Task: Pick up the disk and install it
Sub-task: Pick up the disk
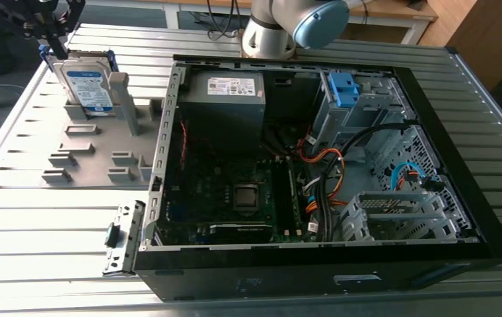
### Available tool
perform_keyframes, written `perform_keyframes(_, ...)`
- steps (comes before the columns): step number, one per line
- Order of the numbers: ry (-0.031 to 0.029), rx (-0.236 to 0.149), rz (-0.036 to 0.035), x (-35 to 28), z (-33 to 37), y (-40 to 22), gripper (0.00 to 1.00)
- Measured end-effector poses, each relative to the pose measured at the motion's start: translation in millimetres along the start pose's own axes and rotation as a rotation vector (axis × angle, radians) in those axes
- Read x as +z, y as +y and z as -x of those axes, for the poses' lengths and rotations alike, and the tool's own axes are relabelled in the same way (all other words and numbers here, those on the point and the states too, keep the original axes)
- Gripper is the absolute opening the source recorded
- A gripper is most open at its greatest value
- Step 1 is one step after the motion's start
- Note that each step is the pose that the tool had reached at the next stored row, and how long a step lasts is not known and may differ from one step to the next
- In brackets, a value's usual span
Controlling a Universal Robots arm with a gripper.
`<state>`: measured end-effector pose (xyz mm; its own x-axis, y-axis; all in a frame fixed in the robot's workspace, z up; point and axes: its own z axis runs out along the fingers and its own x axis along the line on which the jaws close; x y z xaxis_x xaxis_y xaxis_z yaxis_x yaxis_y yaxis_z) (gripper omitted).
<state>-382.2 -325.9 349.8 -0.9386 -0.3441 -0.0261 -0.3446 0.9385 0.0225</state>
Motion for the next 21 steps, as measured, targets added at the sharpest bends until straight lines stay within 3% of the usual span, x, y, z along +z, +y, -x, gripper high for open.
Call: perform_keyframes(21,0.0011,-0.05,0.0013,0.0,0.0,0.0,0.11)
